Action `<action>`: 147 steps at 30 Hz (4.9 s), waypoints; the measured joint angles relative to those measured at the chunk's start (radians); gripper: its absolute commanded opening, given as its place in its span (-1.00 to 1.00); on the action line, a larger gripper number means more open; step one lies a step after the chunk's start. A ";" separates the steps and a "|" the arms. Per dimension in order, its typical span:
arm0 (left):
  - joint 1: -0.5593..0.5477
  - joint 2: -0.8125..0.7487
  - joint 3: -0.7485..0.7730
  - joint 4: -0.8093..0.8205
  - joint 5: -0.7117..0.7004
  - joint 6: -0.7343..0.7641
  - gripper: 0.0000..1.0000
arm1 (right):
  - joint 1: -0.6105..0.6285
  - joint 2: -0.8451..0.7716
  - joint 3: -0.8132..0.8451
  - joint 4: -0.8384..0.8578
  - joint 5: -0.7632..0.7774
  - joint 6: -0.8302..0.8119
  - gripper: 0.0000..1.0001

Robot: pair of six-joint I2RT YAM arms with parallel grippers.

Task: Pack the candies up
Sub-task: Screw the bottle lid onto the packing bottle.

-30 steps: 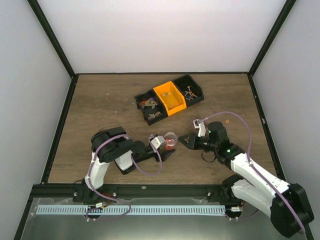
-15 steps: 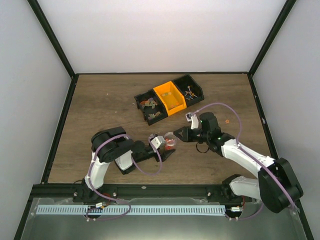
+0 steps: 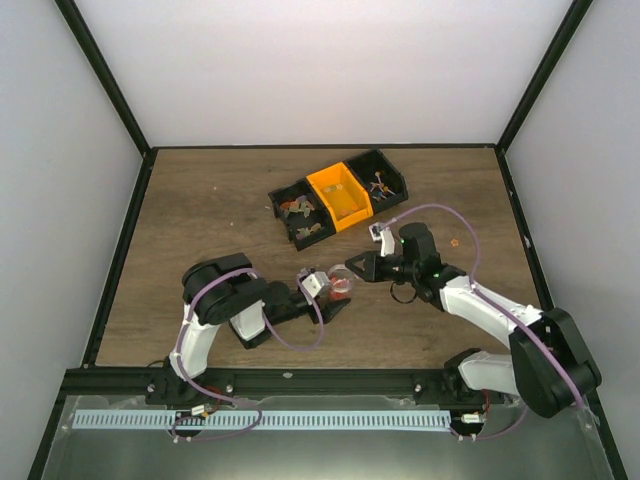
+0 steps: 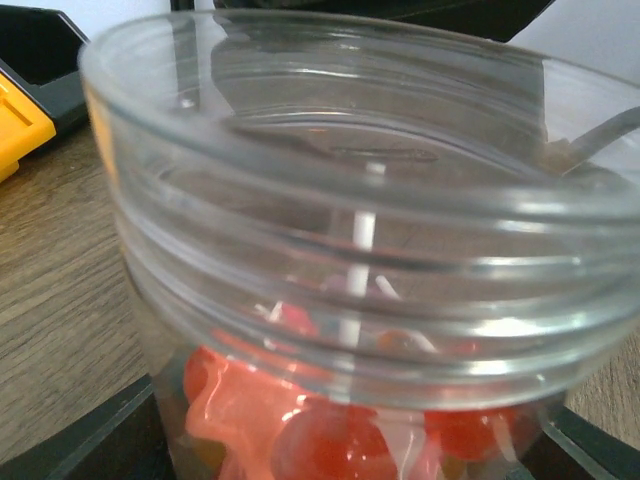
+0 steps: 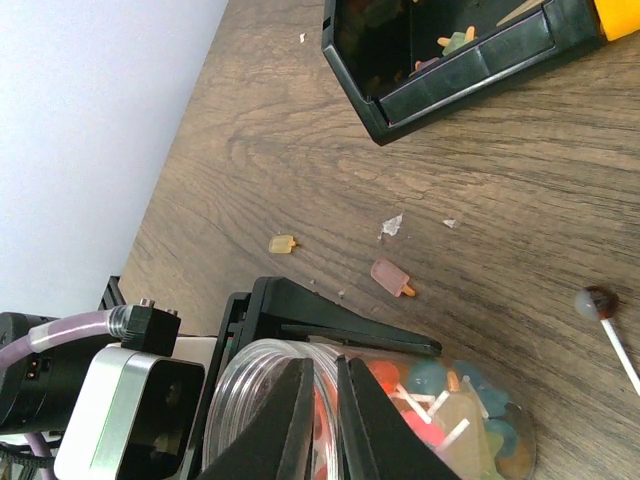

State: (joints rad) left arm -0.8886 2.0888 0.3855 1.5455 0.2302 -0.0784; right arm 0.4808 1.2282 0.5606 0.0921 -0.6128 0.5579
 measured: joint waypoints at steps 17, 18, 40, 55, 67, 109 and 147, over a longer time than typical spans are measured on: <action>0.005 0.002 0.002 0.000 0.008 -0.005 0.48 | -0.012 -0.169 -0.135 0.013 -0.014 0.045 -0.99; 0.005 0.002 0.004 0.000 0.007 -0.005 0.48 | -0.008 -0.190 -0.149 0.008 -0.019 0.055 -0.98; 0.010 0.011 0.017 0.000 0.008 -0.015 0.49 | -0.089 -0.146 0.049 -0.204 -0.011 -0.085 -0.75; 0.014 0.014 0.019 0.001 0.018 -0.016 0.49 | -0.087 0.062 0.087 -0.124 -0.143 -0.173 -0.76; 0.018 0.016 0.020 0.002 0.026 -0.019 0.49 | -0.045 0.089 0.087 -0.069 -0.176 -0.173 -0.77; 0.027 0.020 0.024 0.002 0.046 -0.023 0.49 | -0.047 0.120 0.078 -0.035 -0.130 -0.202 -0.75; 0.040 0.020 0.028 0.002 0.034 -0.040 0.47 | -0.045 -0.103 -0.158 0.145 -0.100 -0.051 -0.98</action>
State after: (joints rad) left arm -0.8482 2.1090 0.4133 1.5471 0.2638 -0.1184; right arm 0.4355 1.1252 0.4023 0.2375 -0.7124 0.5068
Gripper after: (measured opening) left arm 0.737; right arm 0.010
